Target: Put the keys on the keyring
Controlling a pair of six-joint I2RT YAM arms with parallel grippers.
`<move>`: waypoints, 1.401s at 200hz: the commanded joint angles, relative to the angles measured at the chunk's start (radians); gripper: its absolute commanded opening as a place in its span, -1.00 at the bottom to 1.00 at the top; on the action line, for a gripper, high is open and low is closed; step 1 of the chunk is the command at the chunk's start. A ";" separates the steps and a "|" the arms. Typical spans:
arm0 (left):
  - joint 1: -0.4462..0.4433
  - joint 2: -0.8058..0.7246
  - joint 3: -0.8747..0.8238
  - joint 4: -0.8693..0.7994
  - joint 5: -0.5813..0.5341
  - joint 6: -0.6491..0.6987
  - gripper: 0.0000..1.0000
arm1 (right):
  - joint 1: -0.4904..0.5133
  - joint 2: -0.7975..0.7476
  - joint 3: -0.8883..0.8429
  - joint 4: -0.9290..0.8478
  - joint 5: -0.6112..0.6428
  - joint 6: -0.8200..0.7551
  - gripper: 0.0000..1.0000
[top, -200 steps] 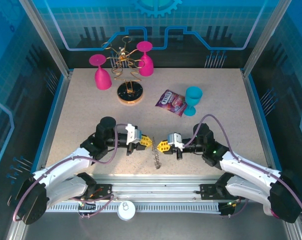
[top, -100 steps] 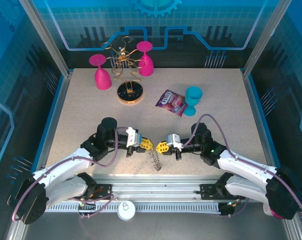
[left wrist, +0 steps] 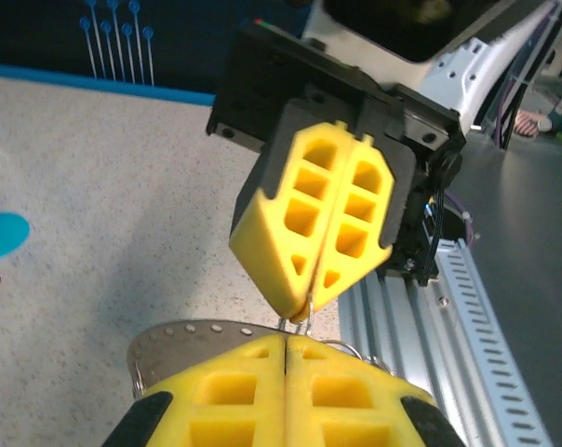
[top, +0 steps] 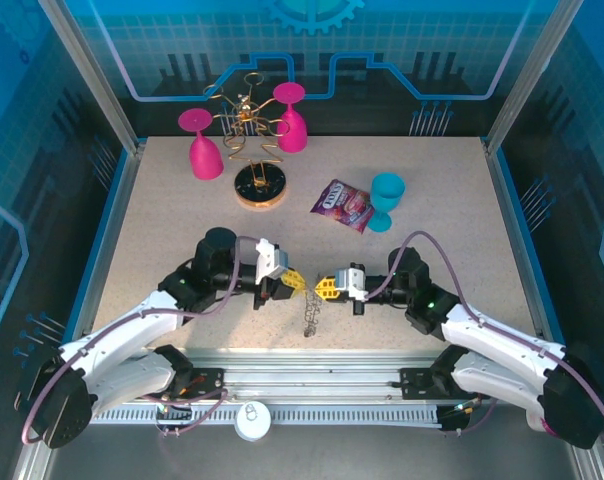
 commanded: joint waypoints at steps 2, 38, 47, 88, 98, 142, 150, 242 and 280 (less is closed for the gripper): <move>-0.004 0.009 0.054 -0.091 -0.078 -0.201 -1.00 | 0.013 -0.013 0.019 -0.011 0.053 -0.039 -1.00; -0.004 0.003 0.046 -0.060 -0.138 -0.461 -1.00 | 0.035 -0.011 0.012 0.003 0.137 -0.032 -1.00; -0.004 0.008 0.064 -0.100 -0.179 -0.522 -1.00 | 0.039 -0.010 0.009 0.010 0.139 -0.040 -1.00; -0.003 0.079 0.201 -0.384 -0.216 -0.621 -1.00 | 0.054 0.000 0.007 0.028 0.155 -0.109 -1.00; 0.001 0.099 0.230 -0.436 -0.227 -0.651 -1.00 | 0.063 0.007 0.010 0.026 0.166 -0.138 -1.00; 0.010 0.189 0.325 -0.586 -0.192 -0.780 -1.00 | 0.140 0.036 0.004 0.060 0.285 -0.316 -1.00; 0.010 0.205 0.344 -0.618 -0.182 -0.793 -1.00 | 0.151 0.040 0.002 0.076 0.306 -0.339 -1.00; 0.010 0.242 0.351 -0.636 -0.113 -1.086 -1.00 | 0.129 0.126 0.007 0.206 0.213 -0.180 -1.00; 0.010 0.240 0.336 -0.638 -0.084 -1.117 -1.00 | 0.129 0.147 0.013 0.228 0.208 -0.174 -1.00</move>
